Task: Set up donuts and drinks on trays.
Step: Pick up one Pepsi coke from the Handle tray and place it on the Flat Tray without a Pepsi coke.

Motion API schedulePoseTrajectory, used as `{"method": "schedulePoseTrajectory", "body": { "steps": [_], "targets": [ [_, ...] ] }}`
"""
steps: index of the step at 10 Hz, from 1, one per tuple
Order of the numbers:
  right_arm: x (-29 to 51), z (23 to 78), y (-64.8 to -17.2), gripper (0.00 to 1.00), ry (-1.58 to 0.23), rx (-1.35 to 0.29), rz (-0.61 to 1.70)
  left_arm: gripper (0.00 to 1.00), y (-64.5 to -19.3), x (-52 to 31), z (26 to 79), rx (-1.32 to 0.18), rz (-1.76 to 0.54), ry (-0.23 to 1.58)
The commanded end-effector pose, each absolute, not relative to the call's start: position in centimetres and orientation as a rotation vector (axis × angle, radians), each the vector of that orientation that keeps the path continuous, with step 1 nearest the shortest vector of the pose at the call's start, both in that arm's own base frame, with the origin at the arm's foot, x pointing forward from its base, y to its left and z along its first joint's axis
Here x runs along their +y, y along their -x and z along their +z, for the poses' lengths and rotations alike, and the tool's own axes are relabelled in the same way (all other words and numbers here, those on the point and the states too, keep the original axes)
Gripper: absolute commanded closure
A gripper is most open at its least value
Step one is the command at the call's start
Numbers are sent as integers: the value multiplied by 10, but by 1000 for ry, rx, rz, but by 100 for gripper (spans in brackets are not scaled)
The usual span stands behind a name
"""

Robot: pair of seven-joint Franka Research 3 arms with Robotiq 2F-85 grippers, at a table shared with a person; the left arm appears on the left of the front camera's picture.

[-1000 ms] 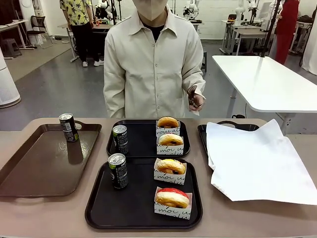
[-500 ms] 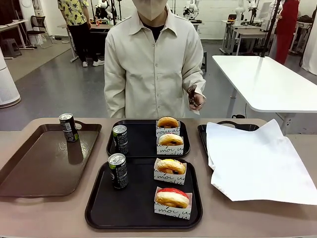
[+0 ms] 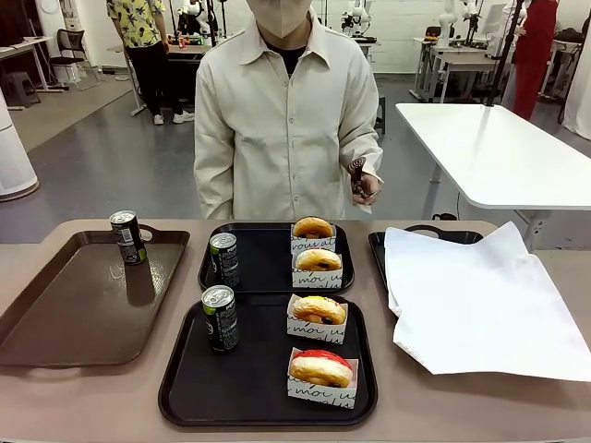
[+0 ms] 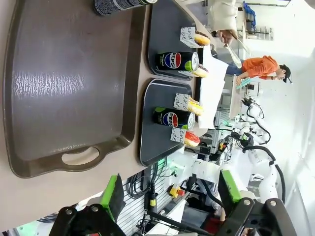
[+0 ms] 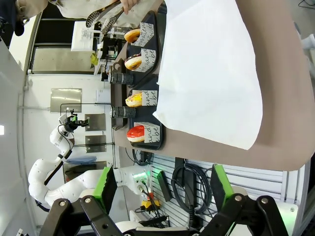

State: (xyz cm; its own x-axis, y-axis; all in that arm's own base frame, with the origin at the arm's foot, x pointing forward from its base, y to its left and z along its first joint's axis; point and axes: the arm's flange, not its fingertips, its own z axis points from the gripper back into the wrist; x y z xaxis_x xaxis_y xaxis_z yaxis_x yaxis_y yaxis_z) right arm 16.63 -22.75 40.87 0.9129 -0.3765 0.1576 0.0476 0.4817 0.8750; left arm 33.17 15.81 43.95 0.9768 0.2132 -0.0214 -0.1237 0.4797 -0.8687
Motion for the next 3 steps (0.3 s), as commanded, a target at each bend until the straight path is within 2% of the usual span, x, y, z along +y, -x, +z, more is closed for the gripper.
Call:
{"method": "schedulePoseTrajectory", "body": {
  "steps": [1,3],
  "targets": [
    [-227,408,-168,0,-1055,-368,-247,0,-332,158,437,-109,207,1046],
    [-227,408,-168,0,-1055,-368,-247,0,-332,158,437,-109,207,1046]
  ]
}}
